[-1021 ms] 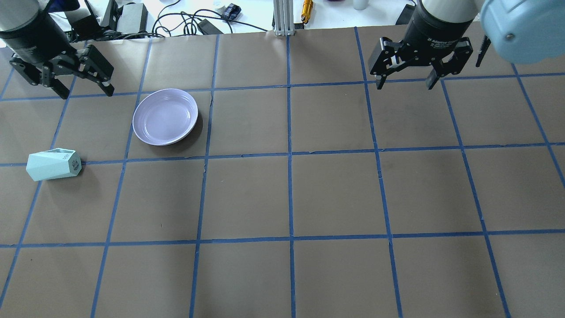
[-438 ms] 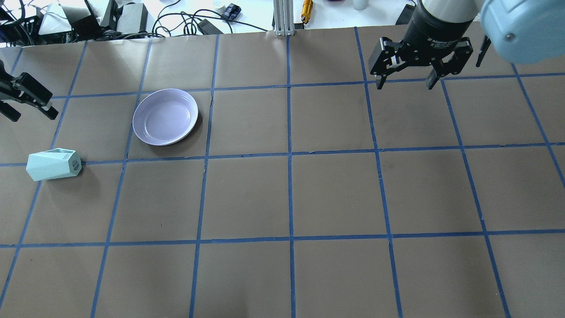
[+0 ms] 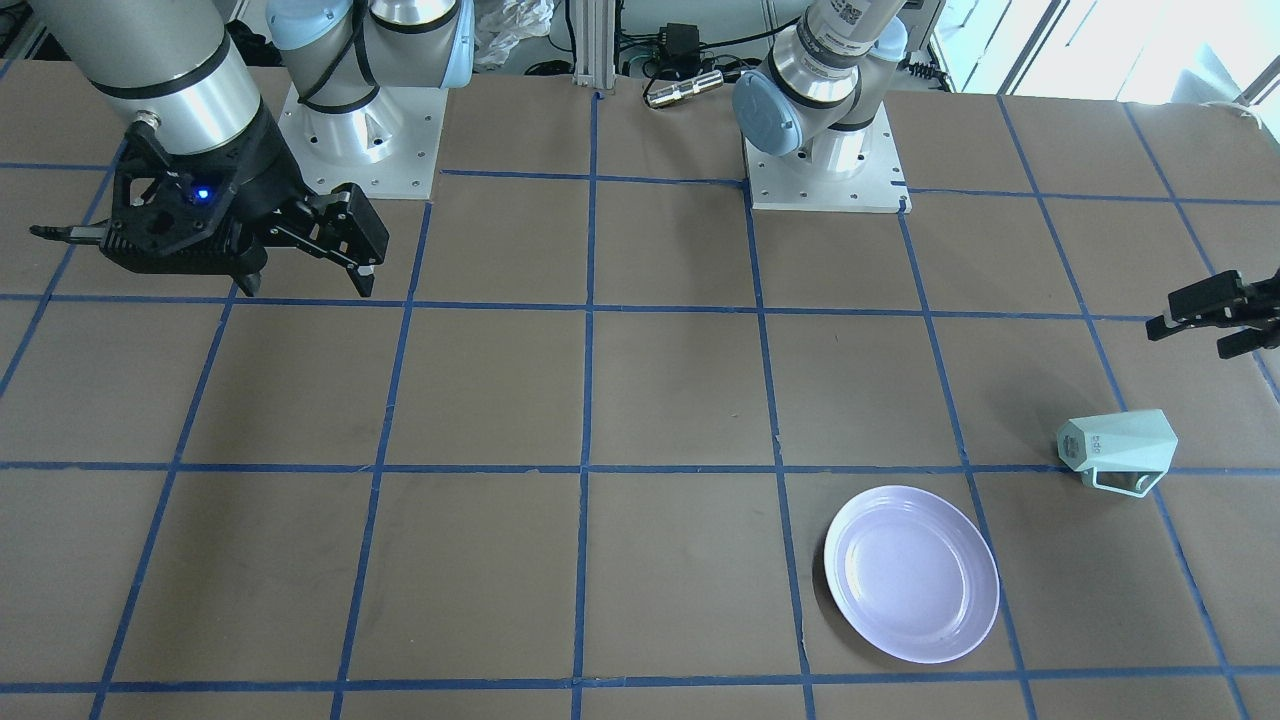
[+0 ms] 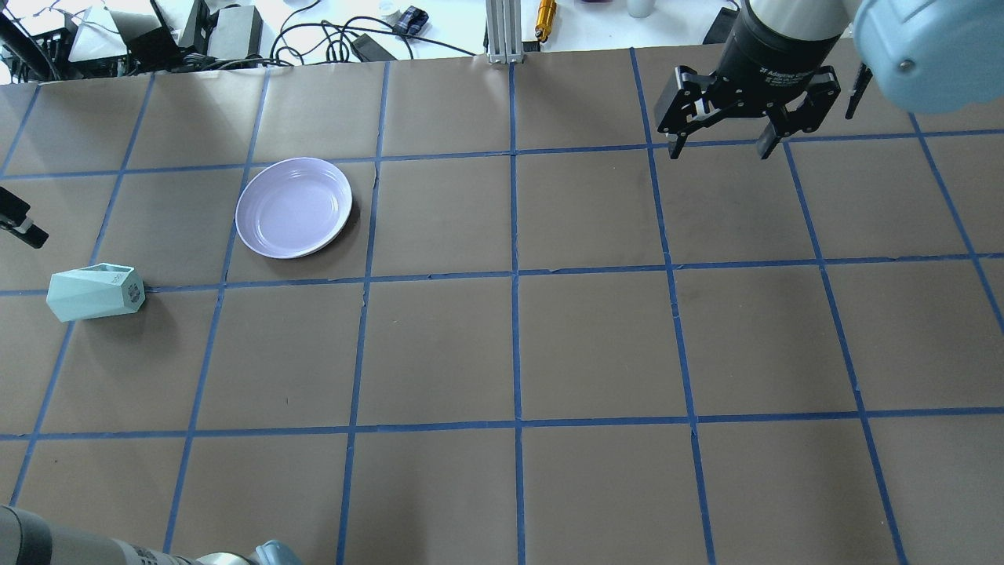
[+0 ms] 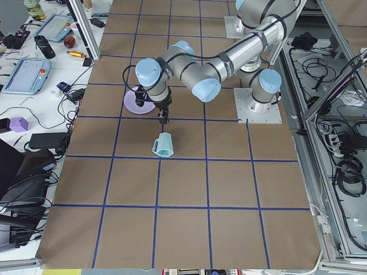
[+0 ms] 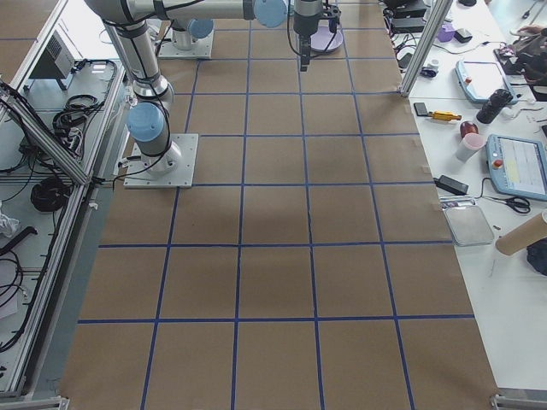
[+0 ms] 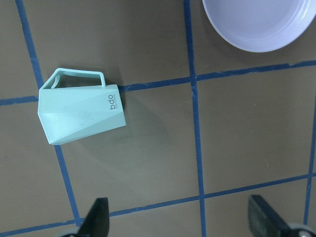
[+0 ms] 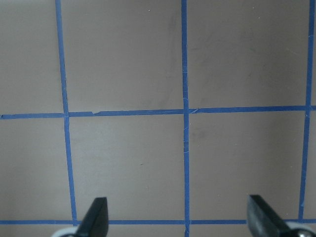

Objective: Flip cup and place on plate
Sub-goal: 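Move the left gripper outward toward the mint-green mug lying on its side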

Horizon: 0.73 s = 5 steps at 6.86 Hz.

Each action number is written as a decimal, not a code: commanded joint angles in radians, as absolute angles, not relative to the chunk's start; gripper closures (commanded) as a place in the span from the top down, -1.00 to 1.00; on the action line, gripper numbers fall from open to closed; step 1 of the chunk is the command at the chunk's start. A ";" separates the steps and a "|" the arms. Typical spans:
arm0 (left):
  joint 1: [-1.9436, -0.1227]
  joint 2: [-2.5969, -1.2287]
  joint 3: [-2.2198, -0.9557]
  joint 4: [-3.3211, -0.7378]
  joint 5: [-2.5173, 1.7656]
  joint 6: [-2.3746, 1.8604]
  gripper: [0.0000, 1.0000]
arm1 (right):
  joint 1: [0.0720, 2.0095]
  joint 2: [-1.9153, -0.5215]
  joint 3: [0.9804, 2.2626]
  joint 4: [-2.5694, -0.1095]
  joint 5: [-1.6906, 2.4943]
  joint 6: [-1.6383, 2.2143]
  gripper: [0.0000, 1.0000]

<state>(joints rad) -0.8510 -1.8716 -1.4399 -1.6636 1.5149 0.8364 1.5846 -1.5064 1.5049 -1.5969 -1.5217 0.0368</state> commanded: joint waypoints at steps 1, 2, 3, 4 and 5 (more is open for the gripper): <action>-0.781 -1.951 -1.436 -1.658 1.457 0.894 1.00 | 1.585 -1.506 1.505 -1.597 -1.522 0.037 1.00; -0.757 -1.998 -1.415 -1.625 1.457 0.926 1.00 | 1.585 -1.506 1.505 -1.597 -1.522 0.037 1.00; -0.738 -2.049 -1.387 -1.617 1.451 0.942 1.00 | 1.585 -1.506 1.505 -1.597 -1.522 0.037 1.00; -0.711 -2.115 -1.353 -1.618 1.409 0.943 1.00 | 1.585 -1.506 1.505 -1.597 -1.522 0.037 1.00; -0.700 -2.170 -1.336 -1.626 1.364 0.942 1.00 | 1.585 -1.506 1.505 -1.597 -1.522 0.037 1.00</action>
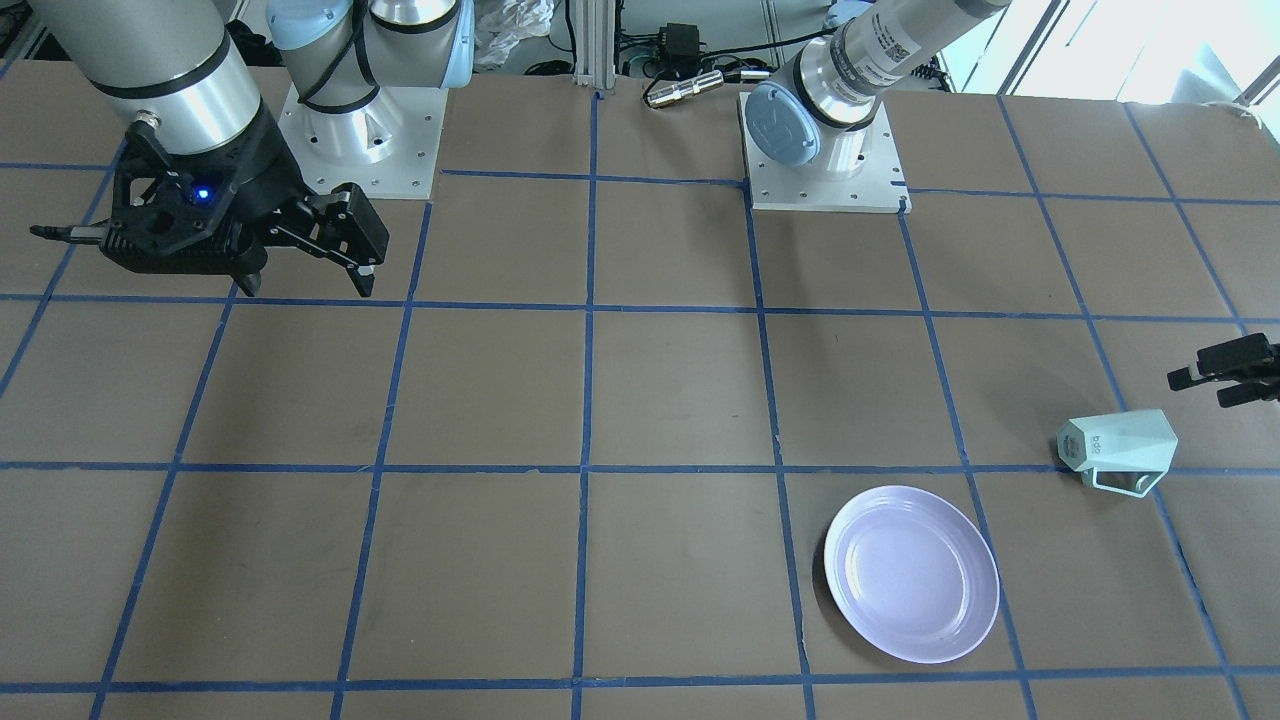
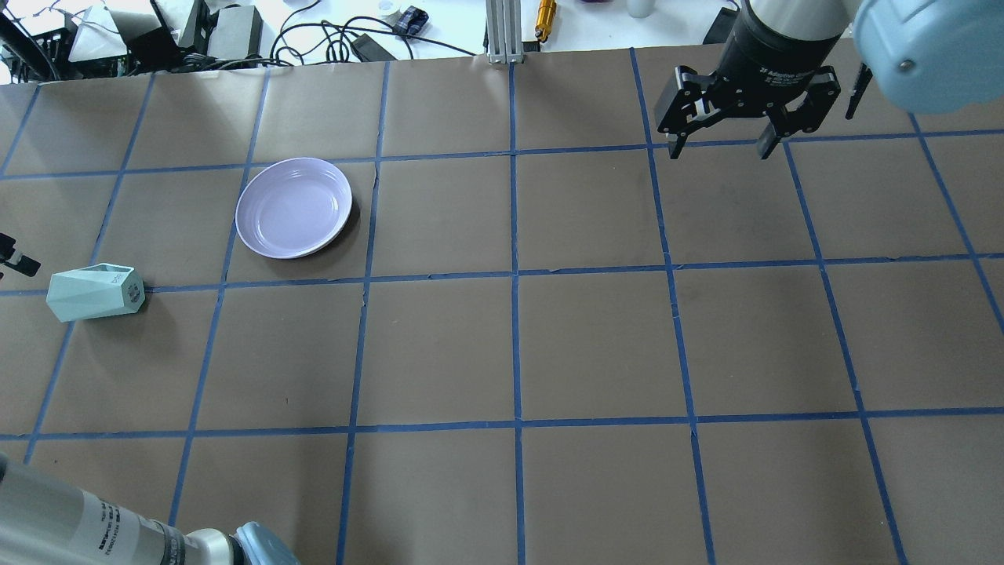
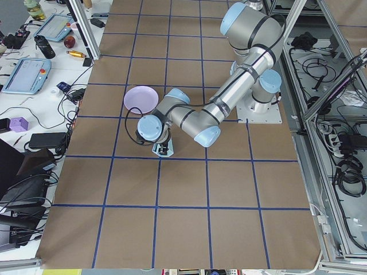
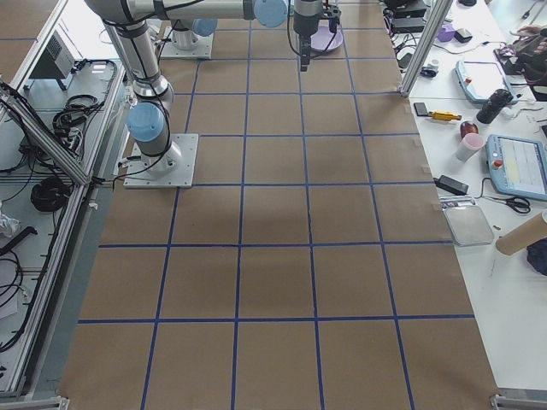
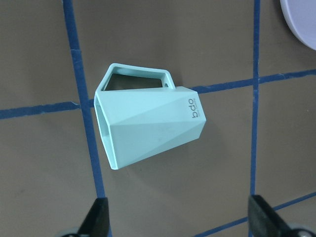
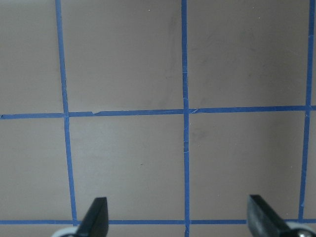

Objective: Flip cup and place on plate
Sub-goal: 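Move the left gripper outward toward the mint-green mug lying on its side, then lower the left gripper and grasp the mint-green mug's body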

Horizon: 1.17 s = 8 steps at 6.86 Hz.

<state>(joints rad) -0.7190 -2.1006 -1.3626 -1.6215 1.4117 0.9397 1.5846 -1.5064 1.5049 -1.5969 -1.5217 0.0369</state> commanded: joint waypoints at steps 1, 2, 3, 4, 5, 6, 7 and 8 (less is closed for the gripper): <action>-0.690 -2.202 -1.330 -1.643 1.333 0.945 1.00 | 1.585 -1.506 1.505 -1.597 -1.522 0.037 1.00; -0.664 -2.229 -1.319 -1.663 1.306 0.965 1.00 | 1.585 -1.506 1.505 -1.597 -1.522 0.037 1.00; -0.661 -2.256 -1.286 -1.702 1.275 0.974 0.97 | 1.585 -1.506 1.505 -1.597 -1.522 0.037 1.00; -0.661 -2.284 -1.226 -1.801 1.240 0.976 0.95 | 1.585 -1.506 1.505 -1.597 -1.522 0.037 1.00; -0.661 -2.310 -1.194 -1.875 1.211 1.009 0.94 | 1.585 -1.506 1.505 -1.597 -1.522 0.037 1.00; -0.661 -2.333 -1.190 -1.923 1.184 1.075 0.89 | 1.585 -1.506 1.505 -1.597 -1.522 0.037 1.00; -0.661 -2.341 -1.190 -1.954 1.183 1.097 0.87 | 1.585 -1.506 1.505 -1.597 -1.522 0.037 1.00; -0.661 -2.358 -1.190 -1.983 1.183 1.148 0.74 | 1.585 -1.506 1.505 -1.597 -1.522 0.037 1.00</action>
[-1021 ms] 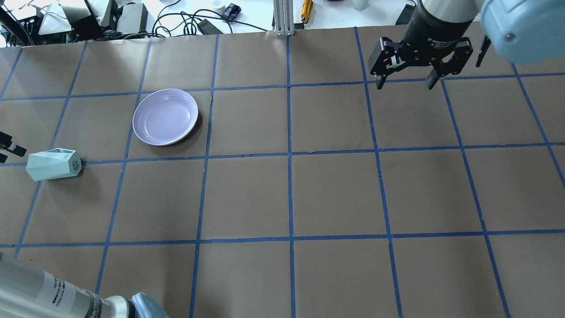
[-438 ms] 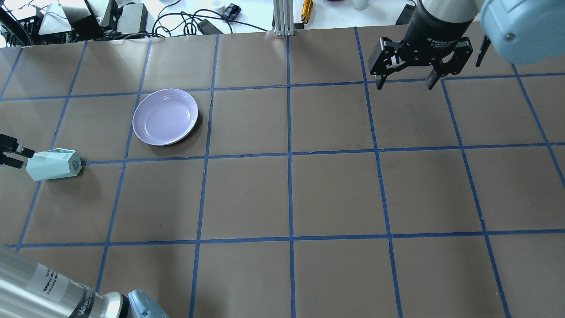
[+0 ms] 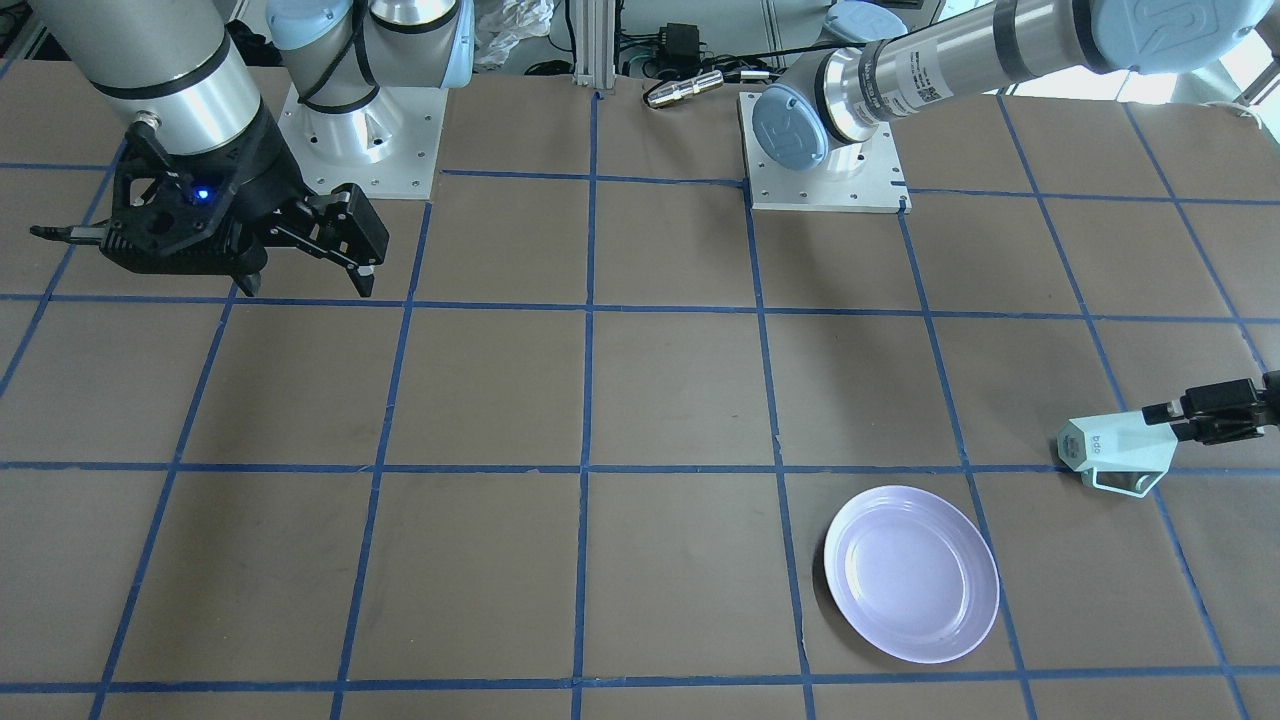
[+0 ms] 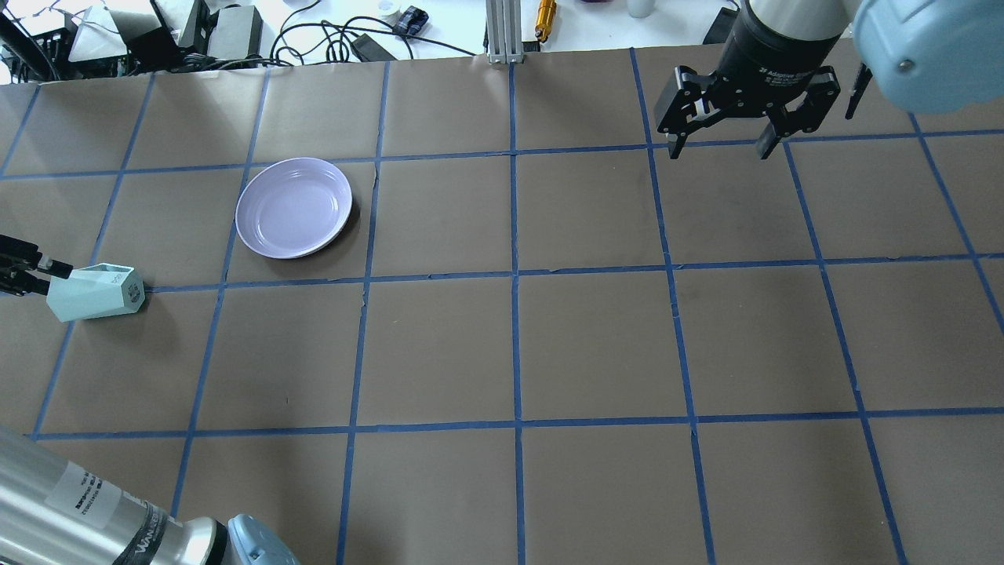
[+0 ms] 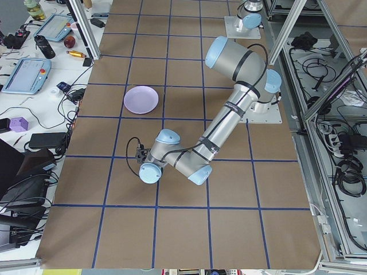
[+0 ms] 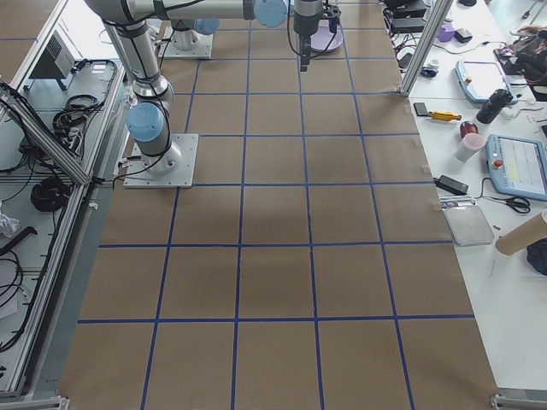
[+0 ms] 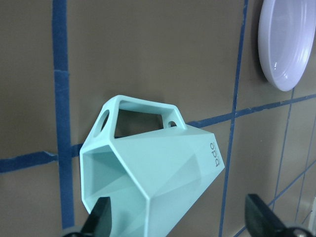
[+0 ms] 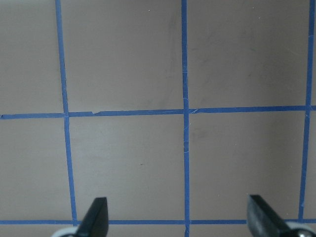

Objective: Flip cup and place on plate
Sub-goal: 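Lower the left gripper and grasp the mint-green mug's body, then lift the mug with the left gripper, rotating it upright toward the plate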

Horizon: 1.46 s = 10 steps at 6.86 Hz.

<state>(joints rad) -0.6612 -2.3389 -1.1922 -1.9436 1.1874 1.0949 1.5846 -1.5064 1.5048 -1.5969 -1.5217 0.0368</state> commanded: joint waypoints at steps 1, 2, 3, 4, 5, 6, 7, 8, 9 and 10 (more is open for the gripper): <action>-0.661 -2.365 -1.187 -1.983 1.183 1.154 0.43 | 1.585 -1.506 1.505 -1.597 -1.522 0.037 1.00; -0.661 -2.368 -1.187 -1.983 1.183 1.160 -0.02 | 1.585 -1.506 1.505 -1.597 -1.522 0.037 1.00; -0.661 -2.365 -1.187 -1.988 1.180 1.161 -0.39 | 1.585 -1.506 1.505 -1.597 -1.522 0.037 1.00; -0.663 -2.362 -1.187 -2.005 1.172 1.167 -0.69 | 1.585 -1.506 1.505 -1.597 -1.522 0.037 1.00; -0.666 -2.350 -1.186 -2.025 1.166 1.175 -0.92 | 1.585 -1.506 1.505 -1.597 -1.522 0.037 1.00; -0.669 -2.339 -1.184 -2.040 1.161 1.183 -1.00 | 1.585 -1.506 1.505 -1.597 -1.522 0.037 1.00; -0.675 -2.318 -1.160 -2.096 1.146 1.186 -1.00 | 1.585 -1.506 1.505 -1.597 -1.522 0.037 1.00; -0.676 -2.312 -1.128 -2.139 1.146 1.187 -1.00 | 1.585 -1.506 1.505 -1.597 -1.522 0.037 1.00; -0.690 -2.298 -1.114 -2.167 1.146 1.184 -1.00 | 1.585 -1.506 1.505 -1.597 -1.522 0.037 1.00; -0.730 -2.263 -1.106 -2.169 1.150 1.174 -1.00 | 1.585 -1.506 1.505 -1.597 -1.522 0.037 1.00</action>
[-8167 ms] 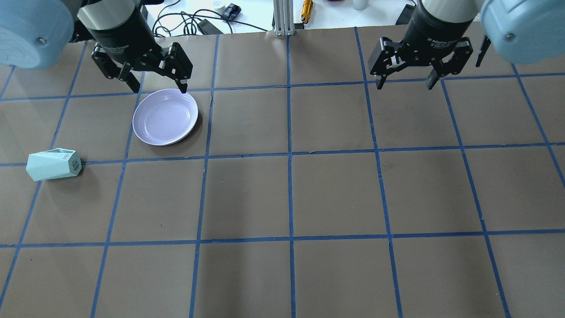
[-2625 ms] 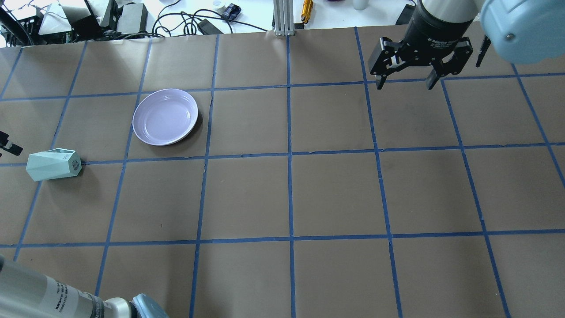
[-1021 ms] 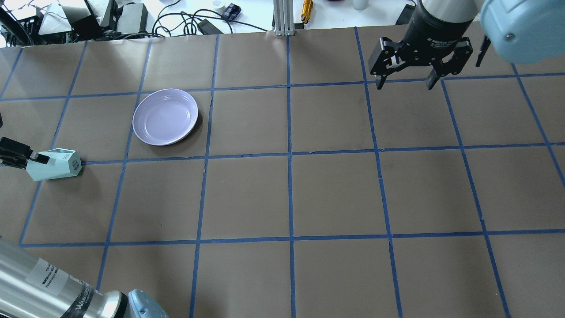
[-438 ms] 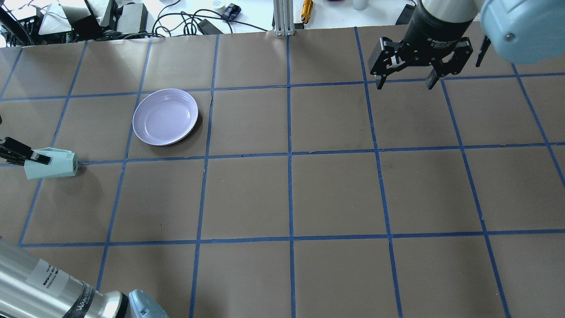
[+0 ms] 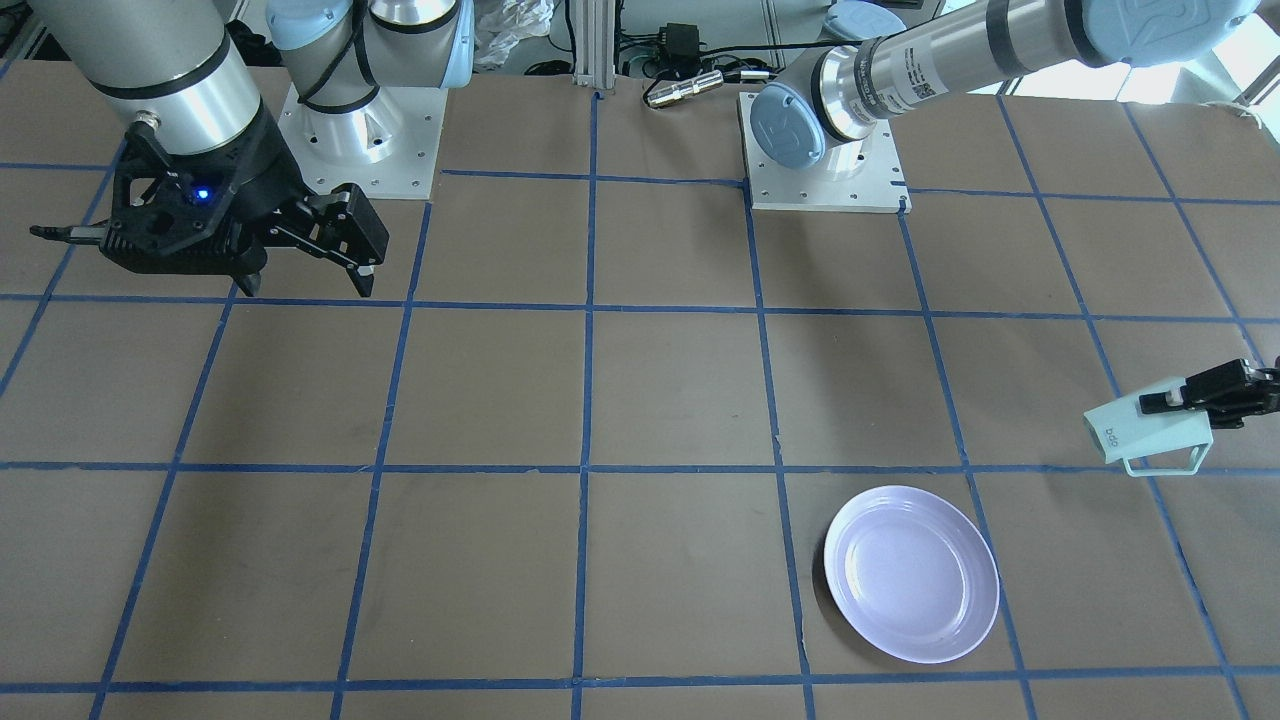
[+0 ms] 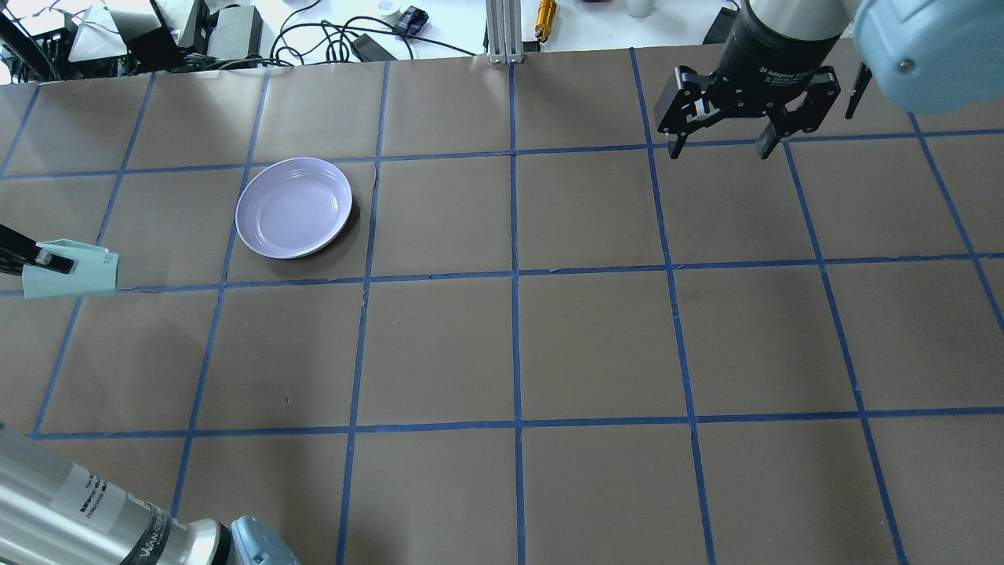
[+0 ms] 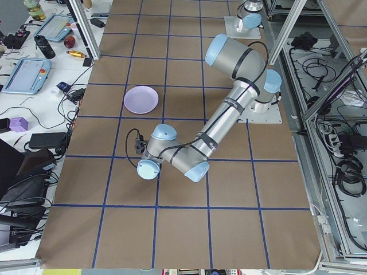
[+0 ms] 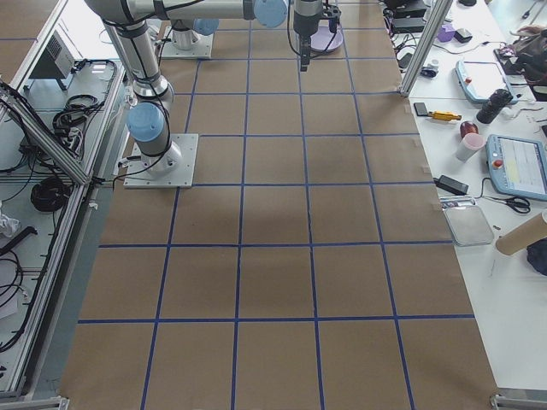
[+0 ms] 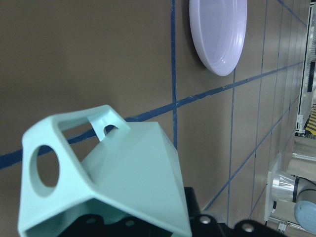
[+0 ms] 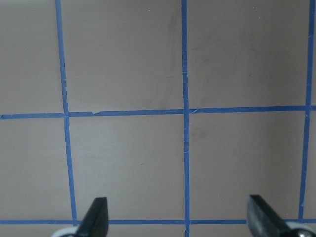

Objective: Flip cup and place on plate
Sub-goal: 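Lift the mug with the left gripper, rotating it upright toward the plate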

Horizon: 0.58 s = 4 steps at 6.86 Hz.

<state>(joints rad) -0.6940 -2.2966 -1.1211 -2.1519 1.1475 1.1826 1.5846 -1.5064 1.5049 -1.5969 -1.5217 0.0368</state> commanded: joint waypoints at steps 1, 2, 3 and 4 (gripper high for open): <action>-0.780 -2.226 -1.098 -2.177 1.161 1.166 -1.00 | 1.585 -1.506 1.505 -1.597 -1.522 0.037 1.00; -0.857 -2.183 -1.100 -2.168 1.166 1.093 -1.00 | 1.585 -1.506 1.505 -1.597 -1.522 0.037 1.00; -0.941 -2.134 -1.110 -2.163 1.186 0.948 -1.00 | 1.585 -1.506 1.506 -1.597 -1.522 0.037 1.00; -1.010 -2.099 -1.120 -2.158 1.196 0.784 -1.00 | 1.585 -1.506 1.505 -1.597 -1.522 0.037 1.00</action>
